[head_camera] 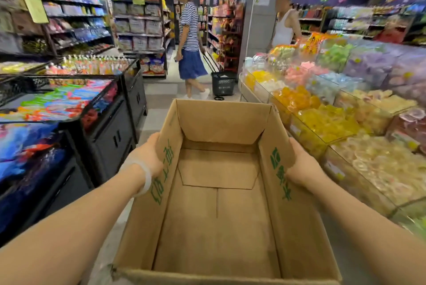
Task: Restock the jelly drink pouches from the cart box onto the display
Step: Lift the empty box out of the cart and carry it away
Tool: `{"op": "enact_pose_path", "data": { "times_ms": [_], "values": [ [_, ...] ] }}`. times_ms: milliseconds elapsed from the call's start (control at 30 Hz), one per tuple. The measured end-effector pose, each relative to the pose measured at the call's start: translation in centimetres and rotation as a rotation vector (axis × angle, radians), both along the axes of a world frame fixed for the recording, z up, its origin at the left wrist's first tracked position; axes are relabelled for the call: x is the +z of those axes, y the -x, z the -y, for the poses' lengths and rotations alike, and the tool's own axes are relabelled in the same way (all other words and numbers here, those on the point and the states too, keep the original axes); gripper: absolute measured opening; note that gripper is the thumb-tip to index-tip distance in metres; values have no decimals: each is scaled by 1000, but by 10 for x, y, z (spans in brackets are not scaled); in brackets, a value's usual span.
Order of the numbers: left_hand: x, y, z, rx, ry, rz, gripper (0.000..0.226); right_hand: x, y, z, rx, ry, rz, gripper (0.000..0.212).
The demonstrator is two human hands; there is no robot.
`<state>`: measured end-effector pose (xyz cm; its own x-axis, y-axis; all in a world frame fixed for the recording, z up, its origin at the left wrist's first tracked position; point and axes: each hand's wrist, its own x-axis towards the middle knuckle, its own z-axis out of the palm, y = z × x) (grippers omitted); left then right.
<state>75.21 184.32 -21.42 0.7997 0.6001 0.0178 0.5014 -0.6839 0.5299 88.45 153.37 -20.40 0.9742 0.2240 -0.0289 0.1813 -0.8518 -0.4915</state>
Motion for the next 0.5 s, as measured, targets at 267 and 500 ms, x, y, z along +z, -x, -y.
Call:
{"op": "enact_pose_path", "data": {
  "times_ms": [267, 500],
  "values": [
    [21, -195, -111, -64, -18, -37, 72, 15, -167, -103, -83, 12, -6, 88],
    [3, -351, -188, -95, 18, -25, 67, 10, -324, -182, -79, 27, -3, 86]
  ]
}}
